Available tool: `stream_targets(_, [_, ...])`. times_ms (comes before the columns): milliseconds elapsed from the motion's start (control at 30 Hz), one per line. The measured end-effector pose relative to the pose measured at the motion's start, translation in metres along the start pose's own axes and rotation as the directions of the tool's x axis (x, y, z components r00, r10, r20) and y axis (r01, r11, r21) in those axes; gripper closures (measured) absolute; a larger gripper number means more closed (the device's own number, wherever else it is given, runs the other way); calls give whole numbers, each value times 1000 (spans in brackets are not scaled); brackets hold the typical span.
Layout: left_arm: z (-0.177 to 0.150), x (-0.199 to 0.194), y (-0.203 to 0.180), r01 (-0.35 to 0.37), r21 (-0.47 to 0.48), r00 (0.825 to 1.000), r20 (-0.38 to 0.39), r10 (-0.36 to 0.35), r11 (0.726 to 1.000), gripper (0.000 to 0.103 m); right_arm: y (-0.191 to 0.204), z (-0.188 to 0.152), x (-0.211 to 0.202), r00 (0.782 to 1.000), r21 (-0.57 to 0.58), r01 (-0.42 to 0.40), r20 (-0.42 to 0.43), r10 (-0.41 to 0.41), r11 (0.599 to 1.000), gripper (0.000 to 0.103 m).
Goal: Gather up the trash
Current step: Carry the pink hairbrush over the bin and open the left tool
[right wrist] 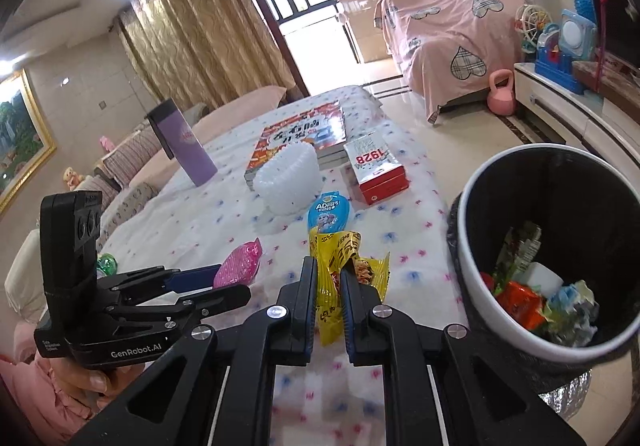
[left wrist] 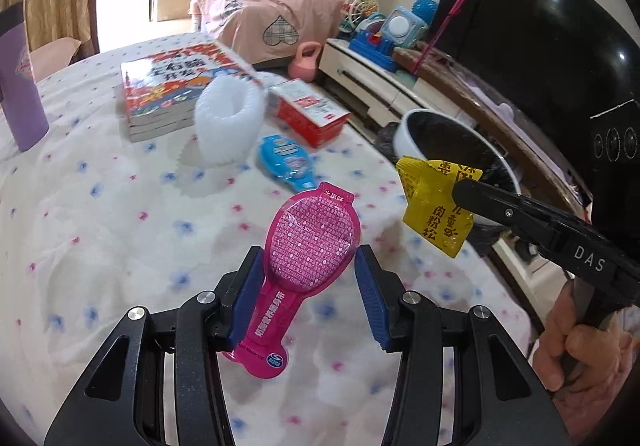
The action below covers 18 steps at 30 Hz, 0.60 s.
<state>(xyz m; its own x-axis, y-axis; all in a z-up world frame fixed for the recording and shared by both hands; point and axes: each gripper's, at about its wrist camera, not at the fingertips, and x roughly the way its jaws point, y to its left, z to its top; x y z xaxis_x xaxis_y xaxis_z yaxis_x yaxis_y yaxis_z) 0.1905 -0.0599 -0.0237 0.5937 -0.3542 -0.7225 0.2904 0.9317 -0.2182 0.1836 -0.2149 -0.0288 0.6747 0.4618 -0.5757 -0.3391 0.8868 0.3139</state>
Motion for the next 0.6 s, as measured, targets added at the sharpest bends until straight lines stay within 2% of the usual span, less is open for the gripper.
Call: stream_targets(600, [7,-5,-75,74,98,997,19,-76,992,58,-41,-20,-72,991,102,75,105,-86,992,92])
